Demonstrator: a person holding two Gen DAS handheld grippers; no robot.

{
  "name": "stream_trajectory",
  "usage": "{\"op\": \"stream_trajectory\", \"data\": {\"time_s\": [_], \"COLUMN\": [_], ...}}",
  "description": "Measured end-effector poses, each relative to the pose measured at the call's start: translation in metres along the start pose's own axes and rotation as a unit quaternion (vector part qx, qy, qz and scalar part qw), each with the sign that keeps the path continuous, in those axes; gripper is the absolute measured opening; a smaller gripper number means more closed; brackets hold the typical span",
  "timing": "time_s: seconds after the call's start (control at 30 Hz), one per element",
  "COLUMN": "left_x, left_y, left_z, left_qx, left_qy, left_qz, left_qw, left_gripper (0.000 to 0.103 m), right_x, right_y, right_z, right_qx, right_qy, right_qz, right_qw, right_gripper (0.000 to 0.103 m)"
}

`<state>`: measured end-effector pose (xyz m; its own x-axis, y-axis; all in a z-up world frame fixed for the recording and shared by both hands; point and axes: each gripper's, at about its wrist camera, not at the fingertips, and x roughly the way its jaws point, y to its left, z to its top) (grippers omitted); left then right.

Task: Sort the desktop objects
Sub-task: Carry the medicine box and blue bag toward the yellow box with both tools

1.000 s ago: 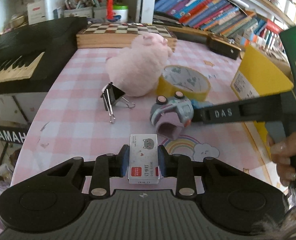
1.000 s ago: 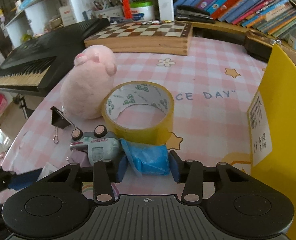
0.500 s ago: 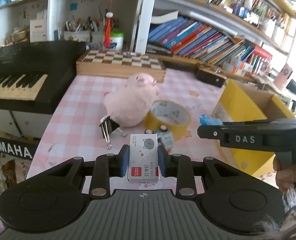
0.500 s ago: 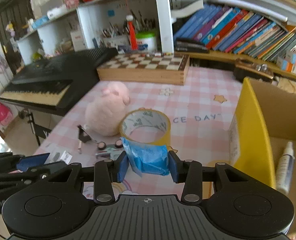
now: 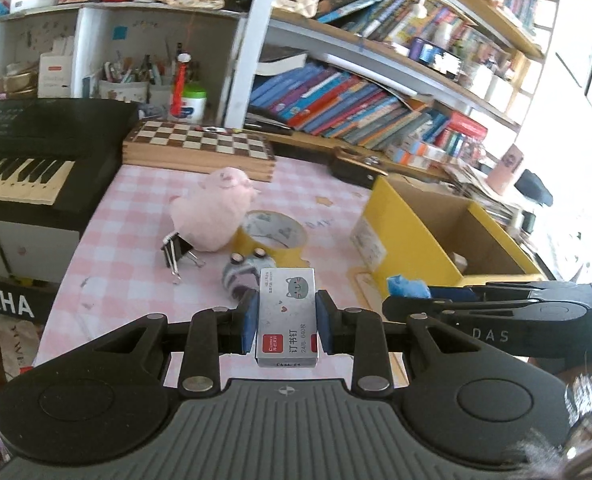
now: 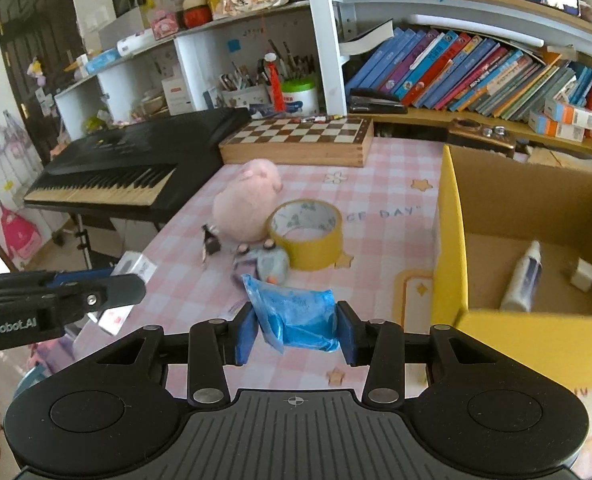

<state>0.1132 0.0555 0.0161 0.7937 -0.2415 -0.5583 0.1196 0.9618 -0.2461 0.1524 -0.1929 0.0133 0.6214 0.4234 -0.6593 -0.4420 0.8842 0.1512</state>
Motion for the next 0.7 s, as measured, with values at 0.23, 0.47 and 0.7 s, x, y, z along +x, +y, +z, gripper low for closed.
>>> {"op": "stream_trajectory", "data": {"time_s": [0.23,0.47,0.7], "left_x": [-0.024,-0.043,-0.051], "left_y": [-0.011,-0.019,-0.035], "left_z": [-0.016,-0.028,-0.038], "left_qx": [0.017,0.039,0.066], "left_qy": [0.002,0.01,0.018], "left_qz": [-0.017,-0.045,-0.083], "left_qw": [0.9997,0.9982,0.9942], "left_gripper": [0.028,0.028,0.028], "right_x": [-0.027,-0.05,-0.072], "right_y": [0.014,0.022,0.025], "right_z": [-0.022,-0.045,-0.069], "right_qx": [0.002,0.03,0.049], "right_qy": [-0.003,-0.007,-0.007], "right_qz": [-0.007,-0.022,-0.043], "right_qw": [1.0,0.999,0.998], "right_gripper": [0.041,0.041,0.041]}}
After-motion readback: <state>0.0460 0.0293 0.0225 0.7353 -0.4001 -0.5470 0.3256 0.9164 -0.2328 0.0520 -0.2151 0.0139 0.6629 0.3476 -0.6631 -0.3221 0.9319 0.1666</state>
